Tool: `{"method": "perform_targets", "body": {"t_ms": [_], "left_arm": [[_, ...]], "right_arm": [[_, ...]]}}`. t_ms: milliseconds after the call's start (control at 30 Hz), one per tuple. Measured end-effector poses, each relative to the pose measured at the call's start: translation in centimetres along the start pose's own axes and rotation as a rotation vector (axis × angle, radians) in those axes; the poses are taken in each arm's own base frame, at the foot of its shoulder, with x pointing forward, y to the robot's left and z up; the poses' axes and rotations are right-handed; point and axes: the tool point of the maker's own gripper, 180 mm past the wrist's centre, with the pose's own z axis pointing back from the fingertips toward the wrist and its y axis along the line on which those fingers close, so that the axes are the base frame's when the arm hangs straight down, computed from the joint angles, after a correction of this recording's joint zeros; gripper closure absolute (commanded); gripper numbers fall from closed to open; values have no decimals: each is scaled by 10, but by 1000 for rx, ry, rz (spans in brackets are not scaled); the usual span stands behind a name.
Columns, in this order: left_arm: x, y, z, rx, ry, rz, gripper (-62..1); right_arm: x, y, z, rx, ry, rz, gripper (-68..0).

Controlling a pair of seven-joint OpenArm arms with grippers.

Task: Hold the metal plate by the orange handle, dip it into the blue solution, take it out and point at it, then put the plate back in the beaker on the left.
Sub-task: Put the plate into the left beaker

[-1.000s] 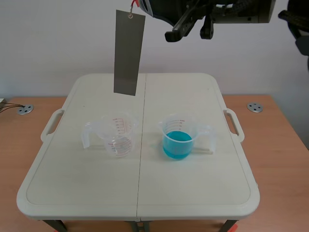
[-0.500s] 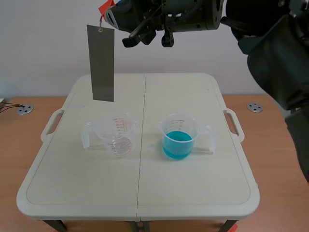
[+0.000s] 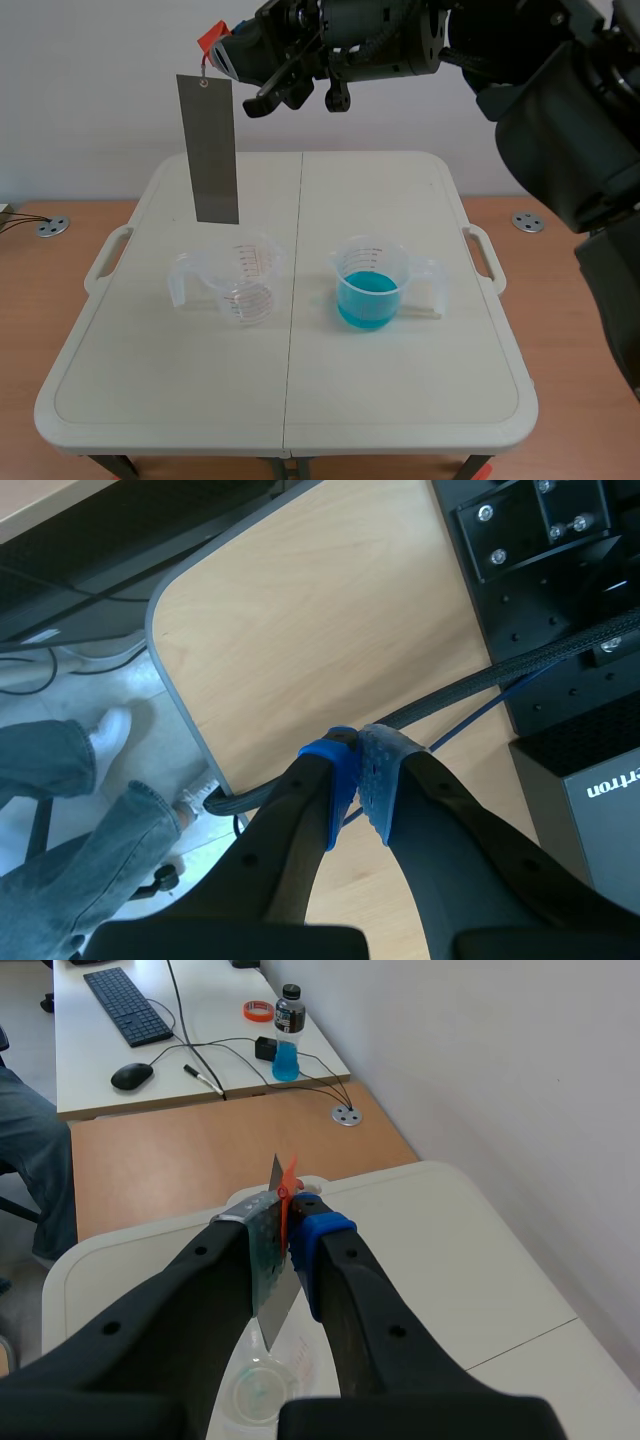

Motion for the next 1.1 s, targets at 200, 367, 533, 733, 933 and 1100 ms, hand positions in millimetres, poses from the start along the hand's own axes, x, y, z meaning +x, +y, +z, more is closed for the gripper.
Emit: {"method": "perform_targets", "body": {"t_ms": [200,367,533,733,933,1100], "left_arm": [[0,0,0,0,0,0,-14],[0,0,0,0,0,0,-14],[0,0,0,0,1,0,-14],[0,0,0,0,-1,0,-14],[0,0,0,0,-1,0,-14],[0,0,0,0,0,-1,-14]], "right_arm": [[-1,0,0,0,7,0,-13],[-3,6,-3,17,14,4,-13],[-15,10,-8,36,37,-21,-13],[-43,3,-10,27,80,-99,-13],[-61,1,-12,22,113,-143,-13],[-73,-1,-14,19,127,-180,-13]]}}
